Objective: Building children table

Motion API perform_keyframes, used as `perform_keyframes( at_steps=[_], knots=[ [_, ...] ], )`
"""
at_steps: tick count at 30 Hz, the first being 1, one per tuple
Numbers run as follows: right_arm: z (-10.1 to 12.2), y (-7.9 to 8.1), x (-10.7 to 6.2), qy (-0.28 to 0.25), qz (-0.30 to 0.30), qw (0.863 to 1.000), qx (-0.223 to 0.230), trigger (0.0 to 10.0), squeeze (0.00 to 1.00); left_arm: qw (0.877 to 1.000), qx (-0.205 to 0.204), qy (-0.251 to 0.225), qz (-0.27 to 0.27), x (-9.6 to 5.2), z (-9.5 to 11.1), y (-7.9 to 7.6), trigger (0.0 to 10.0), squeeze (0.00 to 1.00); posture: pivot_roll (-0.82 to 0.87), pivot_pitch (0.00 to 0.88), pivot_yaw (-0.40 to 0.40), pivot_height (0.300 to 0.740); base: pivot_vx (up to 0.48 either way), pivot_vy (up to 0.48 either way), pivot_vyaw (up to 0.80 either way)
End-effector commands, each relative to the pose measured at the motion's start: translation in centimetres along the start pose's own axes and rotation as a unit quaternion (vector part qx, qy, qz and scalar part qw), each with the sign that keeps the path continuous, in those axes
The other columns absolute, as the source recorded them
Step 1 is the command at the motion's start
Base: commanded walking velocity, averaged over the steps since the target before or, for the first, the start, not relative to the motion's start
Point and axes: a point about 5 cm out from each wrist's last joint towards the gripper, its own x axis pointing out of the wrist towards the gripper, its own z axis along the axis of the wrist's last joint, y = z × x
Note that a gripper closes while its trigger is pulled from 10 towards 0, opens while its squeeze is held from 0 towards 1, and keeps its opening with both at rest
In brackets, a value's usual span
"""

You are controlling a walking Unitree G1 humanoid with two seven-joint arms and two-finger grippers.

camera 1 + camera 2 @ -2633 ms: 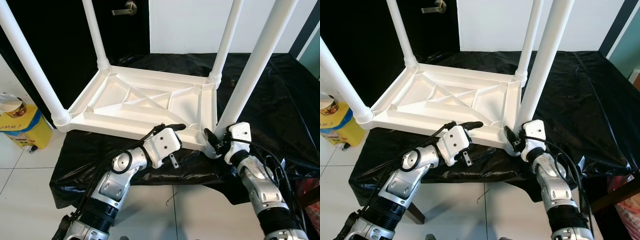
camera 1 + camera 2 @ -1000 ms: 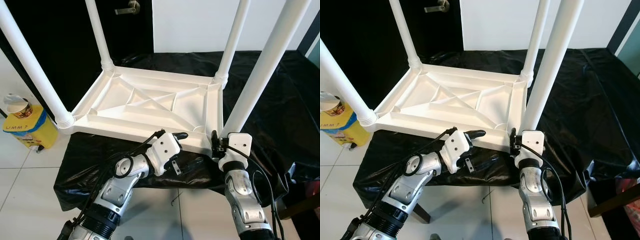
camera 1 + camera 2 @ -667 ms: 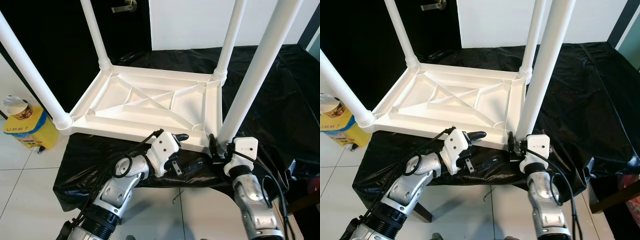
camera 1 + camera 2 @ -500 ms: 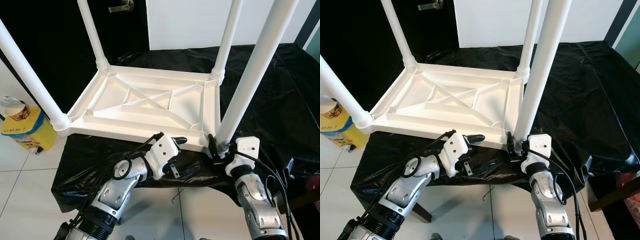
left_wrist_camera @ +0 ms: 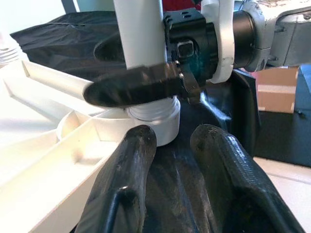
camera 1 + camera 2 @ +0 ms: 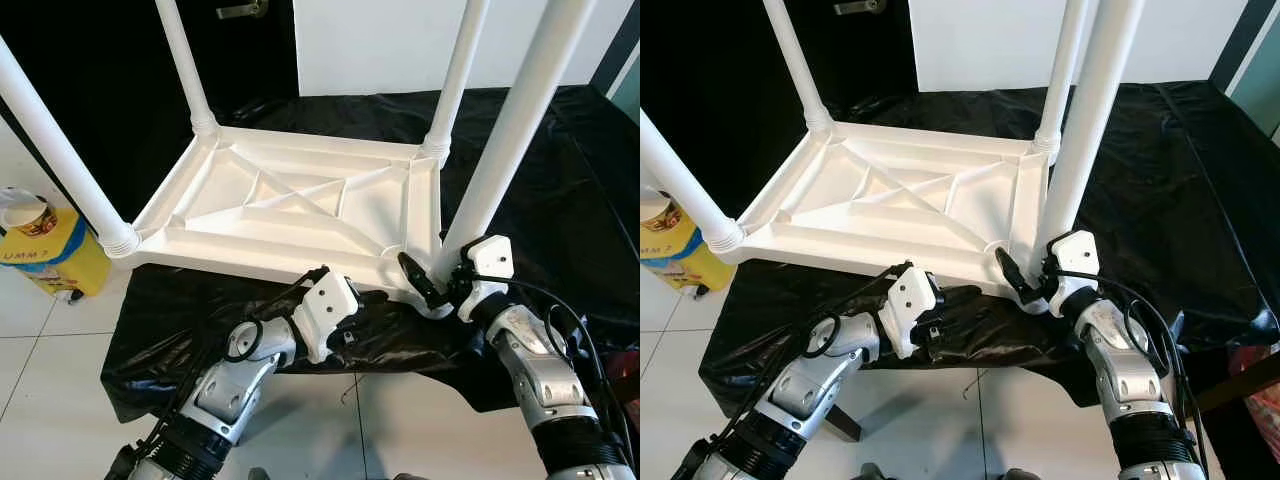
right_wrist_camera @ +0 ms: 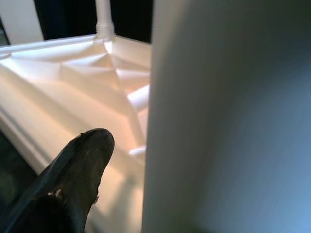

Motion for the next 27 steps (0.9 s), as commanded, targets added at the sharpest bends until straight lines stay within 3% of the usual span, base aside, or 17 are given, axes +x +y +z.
perform_keyframes(
  at_steps=[1, 2, 3, 4, 5, 10, 11, 19, 20, 21, 27],
  knots=[
    [-0.5, 0.4, 0.2, 0.014, 0.021, 1.0, -0.002, 10.0, 0.0, 0.999, 0.007, 0.006, -0.047, 0.1, -0.1, -0.5, 10.0, 0.0, -0.07, 0.038, -0.016, 0.74, 0.0, 0.0, 0.0],
    [-0.7, 0.5, 0.3, 0.017, 0.027, 0.999, -0.003, 10.0, 0.0, 0.999, 0.007, 0.006, -0.045, 0.1, -0.1, -0.4, 10.0, 0.0, -0.07, 0.038, -0.017, 0.74, 0.0, 0.0, 0.0],
    [-0.8, 0.6, 0.4, 0.02, 0.033, 0.999, -0.002, 4.8, 0.0, 0.999, -0.003, 0.007, -0.041, 0.0, -0.1, -0.3, 10.0, 0.0, -0.07, 0.035, -0.019, 0.74, 0.0, 0.0, 0.0],
    [-0.8, 0.6, 0.4, 0.02, 0.033, 0.999, -0.002, 4.8, 0.0, 0.999, -0.003, 0.007, -0.041, 0.0, -0.1, -0.3, 10.0, 0.0, -0.07, 0.035, -0.019, 0.74, 0.0, 0.0, 0.0],
    [-1.0, 0.7, 0.4, 0.023, 0.039, 0.999, -0.001, 3.6, 0.0, 0.999, -0.007, 0.005, -0.039, -0.1, -0.1, -0.2, 10.0, 1.0, -0.06, 0.034, -0.019, 0.74, 0.0, 0.0, 0.0],
    [-1.1, 0.7, 0.5, 0.026, 0.046, 0.999, 0.0, 3.6, 0.0, 0.999, -0.012, 0.003, -0.037, -0.2, 0.0, -0.1, 10.0, 1.0, -0.06, 0.034, -0.019, 0.74, 0.0, 0.0, 0.0],
    [-1.3, 0.7, 0.5, 0.028, 0.048, 0.998, 0.0, 0.0, 0.0, 0.999, -0.002, 0.006, -0.034, -0.2, 0.0, -0.1, 10.0, 0.0, -0.06, 0.028, -0.019, 0.74, 0.0, 0.0, 0.0],
    [-1.8, 0.8, 0.2, 0.031, 0.038, 0.999, 0.012, 0.0, 0.0, 0.999, 0.024, 0.017, -0.02, -0.3, -0.1, 0.0, 10.0, 0.0, -0.06, 0.032, -0.027, 0.74, 0.0, 0.0, 0.0],
    [-1.9, 1.0, 0.0, 0.028, 0.028, 0.999, 0.019, 4.2, 0.0, 0.999, 0.028, 0.018, -0.017, -0.3, -0.1, 0.1, 10.0, 0.0, -0.06, 0.033, -0.032, 0.74, 0.0, 0.0, 0.0],
    [-1.9, 1.3, -0.1, 0.023, 0.016, 0.999, 0.029, 10.0, 0.0, 0.999, 0.032, 0.02, -0.013, -0.3, -0.2, 0.1, 10.0, 0.0, -0.06, 0.034, -0.034, 0.74, 0.0, 0.0, 0.0],
    [-2.0, 2.0, -0.3, 0.017, -0.019, 0.999, 0.045, 10.0, 0.0, 0.999, 0.034, 0.022, -0.008, -0.3, -0.3, 0.1, 10.0, 0.0, -0.05, 0.033, -0.041, 0.74, 0.0, 0.0, 0.0]
  ],
)
